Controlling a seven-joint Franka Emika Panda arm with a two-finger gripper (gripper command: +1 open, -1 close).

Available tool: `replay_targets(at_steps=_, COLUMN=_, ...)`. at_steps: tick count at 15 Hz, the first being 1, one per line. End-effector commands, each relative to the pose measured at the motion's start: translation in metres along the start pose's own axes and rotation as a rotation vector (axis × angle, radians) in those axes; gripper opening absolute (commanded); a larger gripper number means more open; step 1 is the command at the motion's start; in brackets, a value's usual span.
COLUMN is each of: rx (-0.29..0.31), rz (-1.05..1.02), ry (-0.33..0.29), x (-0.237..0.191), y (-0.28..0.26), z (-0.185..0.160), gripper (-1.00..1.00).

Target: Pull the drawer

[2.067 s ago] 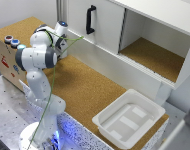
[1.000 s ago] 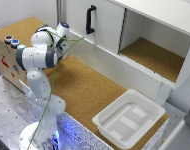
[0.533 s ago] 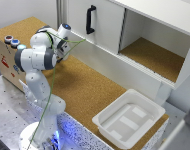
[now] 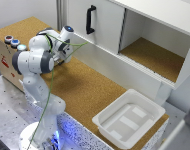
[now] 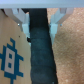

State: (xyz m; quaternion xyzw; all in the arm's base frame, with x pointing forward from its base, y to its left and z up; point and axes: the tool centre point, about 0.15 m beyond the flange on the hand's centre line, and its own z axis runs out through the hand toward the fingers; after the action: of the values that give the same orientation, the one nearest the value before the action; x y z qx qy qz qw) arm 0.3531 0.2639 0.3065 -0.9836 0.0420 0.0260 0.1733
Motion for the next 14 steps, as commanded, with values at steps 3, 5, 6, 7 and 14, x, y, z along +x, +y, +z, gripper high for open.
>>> replay_targets(at_steps=3, rx=0.049, rz=0.078, ry=0.035, x=-0.016, y=0.093, z=0.022, gripper=-1.0)
replay_targets(at_steps=5, rx=0.038, rz=0.1, ry=0.048, x=-0.014, y=0.108, z=0.013, gripper=-1.0)
replay_targets(at_steps=6, rx=0.033, rz=0.113, ry=0.054, x=-0.012, y=0.117, z=0.009, gripper=-1.0)
replay_targets(at_steps=7, rx=0.028, rz=0.123, ry=0.057, x=-0.012, y=0.125, z=0.005, gripper=-1.0)
replay_targets(at_steps=14, rx=0.006, rz=0.22, ry=0.088, x=-0.015, y=0.174, z=-0.013, gripper=-1.0)
